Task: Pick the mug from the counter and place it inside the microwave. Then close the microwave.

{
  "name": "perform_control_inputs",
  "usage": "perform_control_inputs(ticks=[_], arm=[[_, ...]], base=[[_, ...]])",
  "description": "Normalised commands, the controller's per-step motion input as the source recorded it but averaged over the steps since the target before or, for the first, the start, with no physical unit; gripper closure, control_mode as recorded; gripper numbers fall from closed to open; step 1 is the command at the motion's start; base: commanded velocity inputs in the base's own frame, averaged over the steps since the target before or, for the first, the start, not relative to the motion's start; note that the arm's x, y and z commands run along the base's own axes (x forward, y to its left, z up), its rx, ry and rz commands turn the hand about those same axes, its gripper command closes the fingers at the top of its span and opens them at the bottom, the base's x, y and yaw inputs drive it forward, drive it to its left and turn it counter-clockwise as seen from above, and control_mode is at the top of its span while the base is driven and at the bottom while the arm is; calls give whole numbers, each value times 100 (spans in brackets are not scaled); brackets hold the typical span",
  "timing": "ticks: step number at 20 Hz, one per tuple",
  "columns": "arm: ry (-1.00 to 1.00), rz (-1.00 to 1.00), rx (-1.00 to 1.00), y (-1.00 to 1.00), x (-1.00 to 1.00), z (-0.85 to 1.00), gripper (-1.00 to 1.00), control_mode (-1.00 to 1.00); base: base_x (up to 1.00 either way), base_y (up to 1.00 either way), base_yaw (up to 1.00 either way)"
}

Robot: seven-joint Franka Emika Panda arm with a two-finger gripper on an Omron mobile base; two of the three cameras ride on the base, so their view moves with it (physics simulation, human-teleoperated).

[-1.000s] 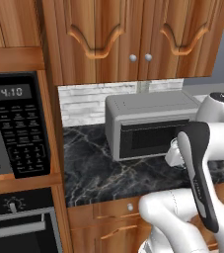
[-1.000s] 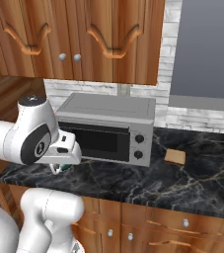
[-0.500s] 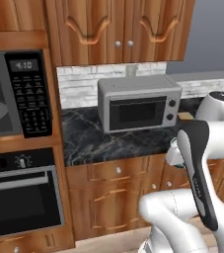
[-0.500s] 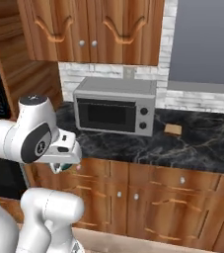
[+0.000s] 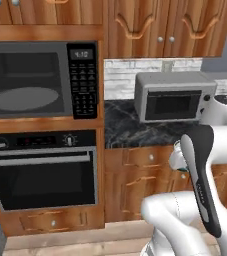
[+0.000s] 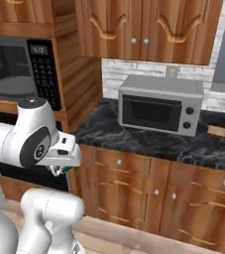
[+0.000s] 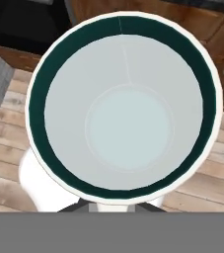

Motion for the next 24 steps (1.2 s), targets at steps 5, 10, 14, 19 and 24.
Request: perform_control_inputs(ticks=[5, 10, 14, 19, 24], arm=[[0, 0, 0, 0, 0, 0, 100, 100], [0, 0, 0, 0, 0, 0, 100, 100], [0, 0, 0, 0, 0, 0, 100, 100], [0, 0, 0, 0, 0, 0, 100, 100], [0, 0, 0, 0, 0, 0, 100, 100]], base=[[12, 66, 32], [0, 34, 24], [8, 35, 6], [15, 66, 7], [29, 40, 10]])
